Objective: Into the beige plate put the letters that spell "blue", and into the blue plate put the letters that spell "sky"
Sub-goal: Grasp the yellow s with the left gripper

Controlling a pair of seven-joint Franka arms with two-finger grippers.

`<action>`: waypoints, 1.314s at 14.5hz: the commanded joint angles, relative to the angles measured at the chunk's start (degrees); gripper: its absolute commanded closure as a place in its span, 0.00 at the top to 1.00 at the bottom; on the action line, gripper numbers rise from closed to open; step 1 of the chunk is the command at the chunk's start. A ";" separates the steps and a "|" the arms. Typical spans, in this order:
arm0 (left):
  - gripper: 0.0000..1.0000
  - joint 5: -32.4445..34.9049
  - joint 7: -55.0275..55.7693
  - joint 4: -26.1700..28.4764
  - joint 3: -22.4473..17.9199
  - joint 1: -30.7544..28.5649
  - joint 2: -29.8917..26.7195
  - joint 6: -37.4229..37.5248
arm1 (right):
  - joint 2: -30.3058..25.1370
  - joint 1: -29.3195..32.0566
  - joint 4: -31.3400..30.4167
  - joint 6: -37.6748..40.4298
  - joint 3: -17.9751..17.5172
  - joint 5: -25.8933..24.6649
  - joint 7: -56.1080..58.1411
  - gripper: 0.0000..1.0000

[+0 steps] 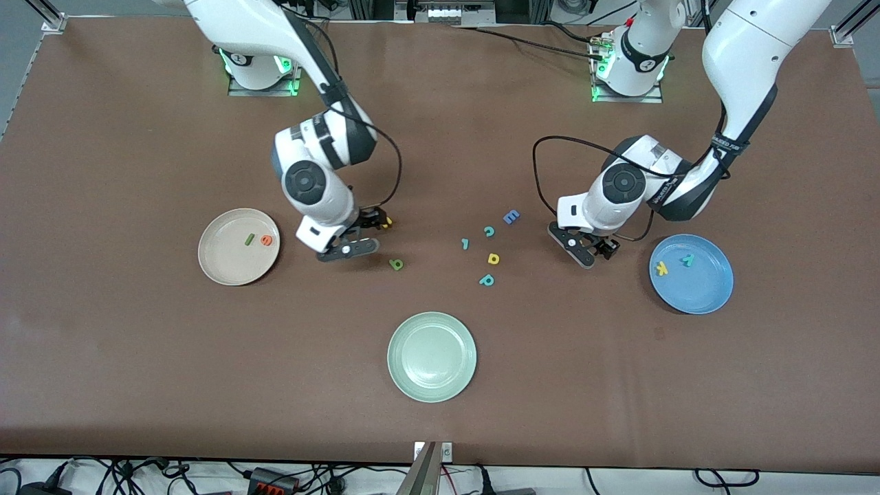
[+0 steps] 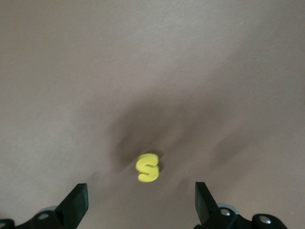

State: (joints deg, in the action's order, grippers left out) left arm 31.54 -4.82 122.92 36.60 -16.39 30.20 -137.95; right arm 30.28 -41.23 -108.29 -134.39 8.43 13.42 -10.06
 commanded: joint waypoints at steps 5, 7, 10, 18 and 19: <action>0.53 2.82 0.24 0.04 -0.21 -0.40 2.58 -2.94 | 4.25 -6.93 0.01 -7.28 0.71 0.03 0.92 0.83; 0.33 2.82 0.24 0.04 -0.22 -0.40 2.58 -2.94 | 5.40 -6.93 -0.25 -8.96 0.71 -0.06 1.18 0.81; 0.13 2.82 0.24 0.04 -0.22 -0.48 2.49 -2.85 | 5.49 -6.93 -0.60 -8.53 0.71 -0.06 1.09 0.64; 0.10 2.65 -0.19 -6.97 0.57 -0.75 -2.60 13.10 | 3.47 -6.93 -1.13 -3.87 0.97 -0.06 0.83 0.64; 0.10 2.65 -0.54 -9.86 0.58 -0.75 -2.61 17.76 | 3.47 -6.93 -1.13 -3.87 0.97 -0.06 0.83 0.64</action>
State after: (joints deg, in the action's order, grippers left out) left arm 32.83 -4.84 117.18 36.41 -16.72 29.53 -128.02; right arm 35.16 -47.75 -108.30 -139.46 9.00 13.26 -9.91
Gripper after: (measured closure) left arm 0.780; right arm 0.357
